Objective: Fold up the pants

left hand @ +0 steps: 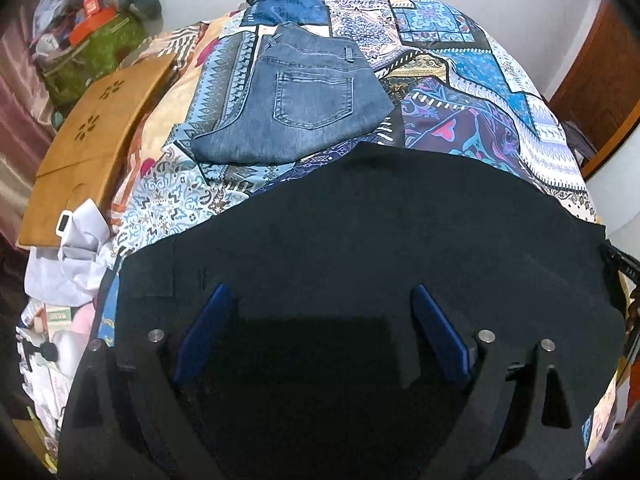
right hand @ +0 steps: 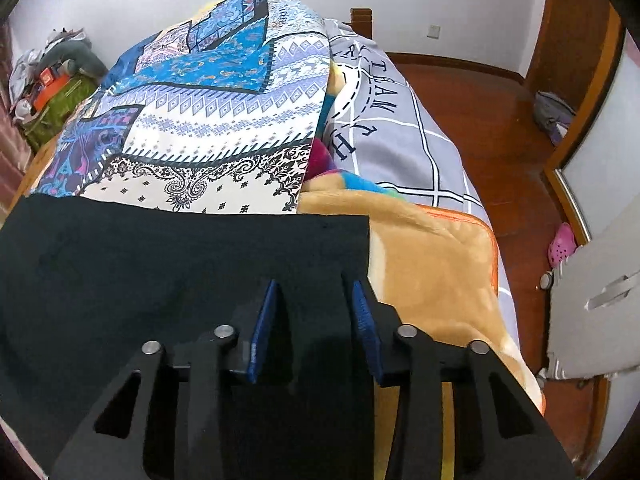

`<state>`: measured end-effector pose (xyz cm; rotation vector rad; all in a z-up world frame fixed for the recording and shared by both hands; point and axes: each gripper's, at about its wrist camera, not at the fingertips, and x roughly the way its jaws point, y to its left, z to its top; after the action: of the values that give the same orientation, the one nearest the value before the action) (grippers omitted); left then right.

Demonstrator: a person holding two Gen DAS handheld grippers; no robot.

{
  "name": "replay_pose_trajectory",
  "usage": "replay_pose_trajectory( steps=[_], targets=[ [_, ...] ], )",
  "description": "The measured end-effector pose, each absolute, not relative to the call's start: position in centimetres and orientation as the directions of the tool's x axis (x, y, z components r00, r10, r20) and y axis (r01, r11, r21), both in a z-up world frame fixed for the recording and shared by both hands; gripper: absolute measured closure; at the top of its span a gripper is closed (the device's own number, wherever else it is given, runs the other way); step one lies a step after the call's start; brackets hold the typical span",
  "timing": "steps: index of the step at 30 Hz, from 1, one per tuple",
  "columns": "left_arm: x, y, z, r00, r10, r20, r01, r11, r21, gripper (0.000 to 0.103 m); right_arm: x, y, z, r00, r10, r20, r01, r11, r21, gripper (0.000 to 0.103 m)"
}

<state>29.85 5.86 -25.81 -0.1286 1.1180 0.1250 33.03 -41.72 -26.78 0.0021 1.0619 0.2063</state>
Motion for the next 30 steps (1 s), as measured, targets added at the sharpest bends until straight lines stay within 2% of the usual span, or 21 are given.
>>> replay_pose_trajectory(
  steps=[2,3,4,9,14,17,21,22,24,25,27,29,30],
  targets=[
    [29.9,5.9,-25.8,0.428,0.034,-0.903,-0.166,0.985,-0.042,0.009,32.9,-41.2,-26.7,0.483,0.157,-0.862,-0.181,0.980,0.078,0.082],
    [29.8,5.9,-25.7,0.428,0.037,-0.903,-0.165,0.986,-0.038,0.009,32.7,-40.9,-26.5,0.492,0.142,-0.859,-0.188,0.981,0.054,0.091],
    [29.9,5.8,-25.6,0.427,0.041,-0.903,-0.163,0.986,-0.033,0.009,32.5,-40.6,-26.3,0.503,0.141,-0.852,-0.201,0.979,0.043,0.095],
    [29.8,6.1,-23.9,0.457,0.064,-0.887,-0.186,0.982,-0.026,0.009,32.1,-39.5,-23.2,0.621,0.072,-0.781,-0.195,0.979,-0.065,0.097],
    [30.2,6.8,-22.6,0.473,0.050,-0.880,-0.205,0.977,-0.055,0.009,33.0,-40.3,-19.8,0.707,0.060,-0.705,-0.141,0.988,-0.057,0.097],
    [30.4,6.6,-22.9,0.460,0.043,-0.887,-0.203,0.978,-0.057,0.009,34.1,-40.3,-20.4,0.687,0.053,-0.725,-0.133,0.990,-0.053,0.097],
    [30.5,5.7,-24.2,0.428,0.049,-0.903,-0.176,0.984,-0.030,0.009,35.8,-39.6,-24.9,0.554,0.022,-0.832,-0.150,0.986,-0.074,0.096],
    [30.6,5.4,-24.5,0.416,0.051,-0.908,-0.163,0.986,-0.019,0.009,35.9,-39.5,-25.7,0.521,0.015,-0.853,-0.154,0.985,-0.076,0.095],
    [30.5,4.8,-24.9,0.408,0.058,-0.911,-0.139,0.990,0.000,0.009,35.8,-39.4,-26.4,0.499,-0.002,-0.867,-0.152,0.984,-0.089,0.085],
    [30.5,4.5,-25.0,0.408,0.071,-0.910,-0.129,0.991,0.020,0.009,35.4,-39.4,-26.0,0.503,-0.013,-0.864,-0.140,0.985,-0.097,0.081],
    [30.5,4.1,-25.0,0.410,0.092,-0.907,-0.120,0.992,0.046,0.009,34.8,-39.4,-25.0,0.490,-0.008,-0.872,-0.130,0.988,-0.082,0.066],
    [30.7,3.6,-24.5,0.419,0.087,-0.904,-0.108,0.993,0.046,0.009,33.8,-39.1,-23.4,0.517,0.022,-0.856,-0.148,0.987,-0.064,0.062],
    [30.8,3.3,-24.2,0.428,0.078,-0.901,-0.102,0.994,0.038,0.009,33.2,-38.6,-22.7,0.530,0.036,-0.847,-0.168,0.984,-0.064,0.056]
  ],
)
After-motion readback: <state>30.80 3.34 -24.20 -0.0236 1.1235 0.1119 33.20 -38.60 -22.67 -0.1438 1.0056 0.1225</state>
